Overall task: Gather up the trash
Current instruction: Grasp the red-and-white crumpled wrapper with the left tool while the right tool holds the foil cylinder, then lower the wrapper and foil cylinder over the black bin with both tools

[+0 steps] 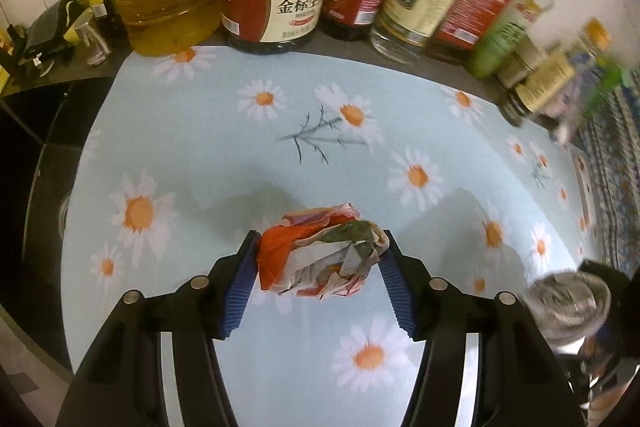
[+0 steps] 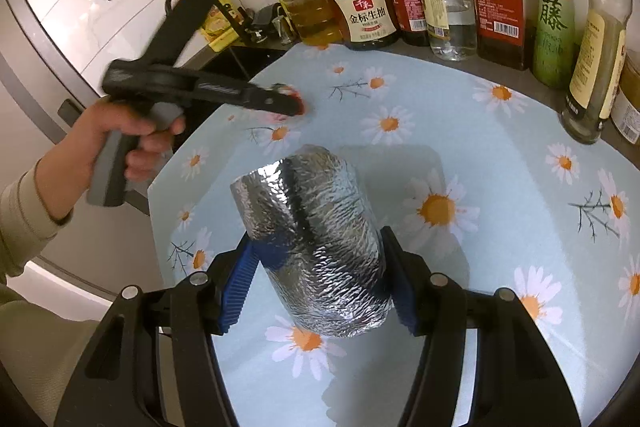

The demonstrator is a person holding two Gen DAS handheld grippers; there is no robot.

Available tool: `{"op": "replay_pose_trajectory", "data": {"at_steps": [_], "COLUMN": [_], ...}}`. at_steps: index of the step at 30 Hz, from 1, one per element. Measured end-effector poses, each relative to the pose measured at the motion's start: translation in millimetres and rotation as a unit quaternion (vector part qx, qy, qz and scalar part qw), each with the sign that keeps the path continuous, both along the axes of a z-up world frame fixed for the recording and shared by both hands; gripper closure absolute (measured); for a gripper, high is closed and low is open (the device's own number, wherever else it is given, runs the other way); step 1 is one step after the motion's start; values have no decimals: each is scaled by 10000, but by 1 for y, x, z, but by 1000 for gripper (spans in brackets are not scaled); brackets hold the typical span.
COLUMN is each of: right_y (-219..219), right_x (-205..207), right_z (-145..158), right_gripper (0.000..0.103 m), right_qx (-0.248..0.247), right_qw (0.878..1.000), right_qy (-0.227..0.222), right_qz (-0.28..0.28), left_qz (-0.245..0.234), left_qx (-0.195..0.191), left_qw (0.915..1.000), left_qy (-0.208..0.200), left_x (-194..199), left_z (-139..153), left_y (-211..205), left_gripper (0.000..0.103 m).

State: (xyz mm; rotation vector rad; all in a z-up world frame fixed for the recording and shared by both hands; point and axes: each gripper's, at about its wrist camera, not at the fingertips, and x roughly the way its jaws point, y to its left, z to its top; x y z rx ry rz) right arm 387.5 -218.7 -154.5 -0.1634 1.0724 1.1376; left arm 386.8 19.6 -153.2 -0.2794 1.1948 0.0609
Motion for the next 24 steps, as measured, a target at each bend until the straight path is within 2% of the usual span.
{"op": "replay_pose_trajectory", "data": {"at_steps": [7, 12, 24], "right_y": [8, 16, 52], "right_x": [-32, -58, -140], "right_z": [-1, -3, -7], "right_gripper": [43, 43, 43], "right_qx": [-169, -117, -141], "right_qw": [9995, 9978, 9946], "right_qy": [48, 344, 543], "right_qz": [-280, -557, -874], "left_qz": [-304, -441, -733], "left_qx": [-53, -158, -337], "left_qw": [9993, 9985, 9964], "left_qy": [-195, -297, -265], "left_x": [-49, -89, -189], "left_z": [17, 24, 21], "left_y": [-2, 7, 35], "left_gripper": [46, 46, 46]}}
